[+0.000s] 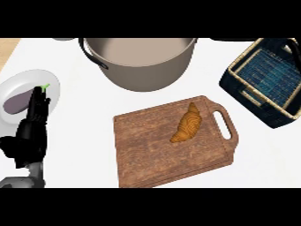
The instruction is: Pick the croissant from the cutting board and place it in the basket
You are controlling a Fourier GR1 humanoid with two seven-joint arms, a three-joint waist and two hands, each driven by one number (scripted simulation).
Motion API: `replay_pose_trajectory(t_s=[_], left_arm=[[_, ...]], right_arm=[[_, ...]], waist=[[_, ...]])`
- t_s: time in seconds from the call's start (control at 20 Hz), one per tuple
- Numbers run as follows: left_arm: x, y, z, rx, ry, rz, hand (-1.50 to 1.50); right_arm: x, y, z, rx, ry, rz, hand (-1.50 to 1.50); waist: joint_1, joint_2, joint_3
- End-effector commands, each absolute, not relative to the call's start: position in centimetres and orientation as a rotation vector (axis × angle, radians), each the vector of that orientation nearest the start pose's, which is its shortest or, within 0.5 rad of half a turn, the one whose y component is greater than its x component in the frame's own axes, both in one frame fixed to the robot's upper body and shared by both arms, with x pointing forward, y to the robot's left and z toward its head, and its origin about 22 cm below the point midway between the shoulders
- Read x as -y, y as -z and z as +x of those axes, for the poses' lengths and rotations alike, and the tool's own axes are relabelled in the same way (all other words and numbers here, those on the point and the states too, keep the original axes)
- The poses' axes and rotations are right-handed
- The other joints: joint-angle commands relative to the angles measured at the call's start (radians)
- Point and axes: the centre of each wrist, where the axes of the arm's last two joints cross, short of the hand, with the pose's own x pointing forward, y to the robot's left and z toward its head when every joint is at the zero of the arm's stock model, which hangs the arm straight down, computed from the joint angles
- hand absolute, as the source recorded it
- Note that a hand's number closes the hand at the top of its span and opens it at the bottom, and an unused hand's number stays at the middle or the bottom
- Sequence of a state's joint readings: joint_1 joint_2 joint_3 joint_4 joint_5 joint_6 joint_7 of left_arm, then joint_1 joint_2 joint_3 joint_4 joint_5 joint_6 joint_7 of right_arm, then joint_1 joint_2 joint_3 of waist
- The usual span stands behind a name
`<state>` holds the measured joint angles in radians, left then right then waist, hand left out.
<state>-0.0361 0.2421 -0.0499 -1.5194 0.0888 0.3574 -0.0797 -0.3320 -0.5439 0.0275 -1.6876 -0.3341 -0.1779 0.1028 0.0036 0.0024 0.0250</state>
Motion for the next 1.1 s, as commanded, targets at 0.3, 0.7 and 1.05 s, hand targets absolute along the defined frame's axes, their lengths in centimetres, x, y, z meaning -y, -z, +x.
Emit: replay_pose_trajectory(t_s=[0.3,0.7,1.05], left_arm=[[-24.2,-4.6,26.9,1.717,0.363,0.076,0.00],[-24.9,-5.6,28.6,1.698,0.400,0.045,0.00],[-26.0,-5.3,28.2,1.662,0.375,0.066,0.00]], right_arm=[[23.3,-11.6,28.6,1.782,-0.597,-0.395,1.50],[8.8,-2.8,28.5,1.713,-0.390,-0.611,-1.50],[10.5,-6.4,34.0,1.489,-0.512,-1.110,-1.50]], waist=[[0.018,0.002,-0.031],[0.030,0.000,-0.032],[-0.016,-0.029,-0.038]])
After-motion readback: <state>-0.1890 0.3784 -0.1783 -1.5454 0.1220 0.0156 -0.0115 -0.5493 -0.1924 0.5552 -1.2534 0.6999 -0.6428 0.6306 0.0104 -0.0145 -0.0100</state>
